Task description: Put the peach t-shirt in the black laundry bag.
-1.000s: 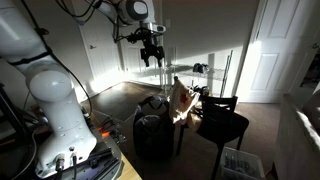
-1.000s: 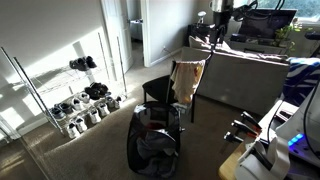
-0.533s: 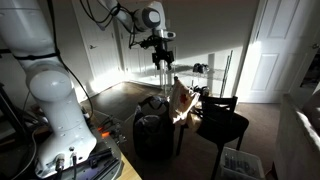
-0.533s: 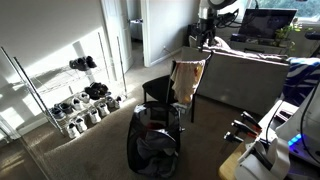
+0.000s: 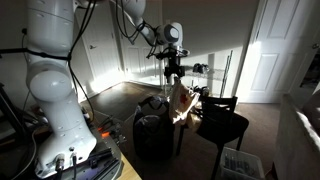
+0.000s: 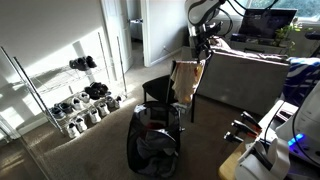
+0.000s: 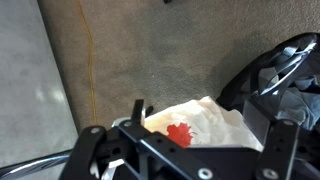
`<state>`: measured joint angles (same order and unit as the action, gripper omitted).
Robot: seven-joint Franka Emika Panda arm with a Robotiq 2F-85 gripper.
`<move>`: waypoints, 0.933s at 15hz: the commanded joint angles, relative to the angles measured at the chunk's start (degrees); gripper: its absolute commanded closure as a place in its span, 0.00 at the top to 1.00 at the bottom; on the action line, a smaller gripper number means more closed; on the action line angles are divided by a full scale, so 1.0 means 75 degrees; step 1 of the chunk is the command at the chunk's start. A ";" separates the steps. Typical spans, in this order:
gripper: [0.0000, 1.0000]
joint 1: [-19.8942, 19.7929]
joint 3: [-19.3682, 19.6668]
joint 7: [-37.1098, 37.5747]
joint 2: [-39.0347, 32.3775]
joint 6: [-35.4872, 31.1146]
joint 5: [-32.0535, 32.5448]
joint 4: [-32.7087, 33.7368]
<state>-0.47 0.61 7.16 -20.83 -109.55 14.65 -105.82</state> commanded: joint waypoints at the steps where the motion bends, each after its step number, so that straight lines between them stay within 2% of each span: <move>1: 1.00 -0.0031 0.0123 -0.0135 -0.0786 0.0725 -0.0494 0.0991; 4: 1.00 -0.0124 0.0140 -0.0195 -0.1096 0.0474 -0.0892 0.1246; 8: 1.00 -0.0129 0.0296 0.0110 -0.1613 0.0673 -0.1163 0.1633; 14: 1.00 -0.0416 0.0462 0.0523 -0.1828 -0.0637 -0.1904 0.1498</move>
<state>-2.29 3.95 8.91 -34.62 -109.83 4.04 -93.75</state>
